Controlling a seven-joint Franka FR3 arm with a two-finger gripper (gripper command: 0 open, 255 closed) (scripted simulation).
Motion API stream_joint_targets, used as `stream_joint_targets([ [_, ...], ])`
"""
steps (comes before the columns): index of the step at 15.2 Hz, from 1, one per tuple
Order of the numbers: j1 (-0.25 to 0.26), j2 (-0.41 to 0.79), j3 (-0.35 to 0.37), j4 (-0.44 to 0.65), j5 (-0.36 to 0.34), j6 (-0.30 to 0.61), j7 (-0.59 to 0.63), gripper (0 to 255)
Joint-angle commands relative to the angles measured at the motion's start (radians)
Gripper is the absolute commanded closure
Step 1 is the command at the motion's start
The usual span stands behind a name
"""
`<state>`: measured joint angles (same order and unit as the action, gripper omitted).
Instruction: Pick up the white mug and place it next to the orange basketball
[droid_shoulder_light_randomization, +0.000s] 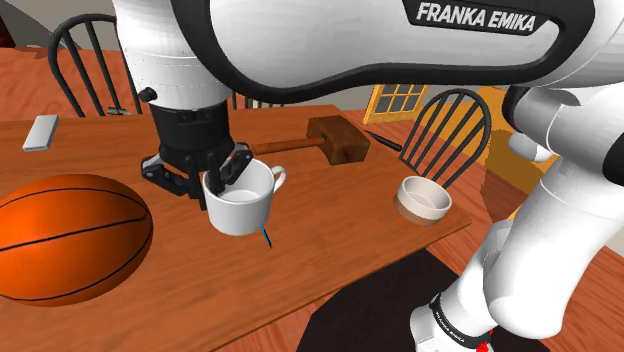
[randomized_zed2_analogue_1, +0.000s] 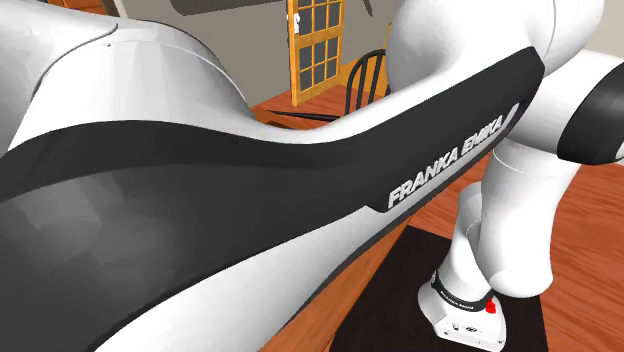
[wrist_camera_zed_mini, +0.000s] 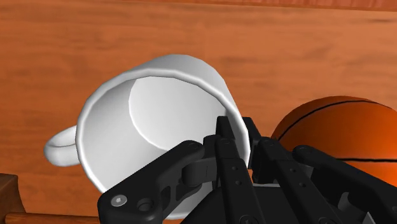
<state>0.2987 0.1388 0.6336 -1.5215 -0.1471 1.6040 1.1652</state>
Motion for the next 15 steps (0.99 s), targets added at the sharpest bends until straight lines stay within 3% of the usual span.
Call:
stream_joint_targets([
  [1,-0.005,-0.009,-0.002,-0.037,0.005,0.03,-0.002,255],
  [15,-0.015,-0.015,-0.007,-0.232,0.004,0.22,0.01,255],
])
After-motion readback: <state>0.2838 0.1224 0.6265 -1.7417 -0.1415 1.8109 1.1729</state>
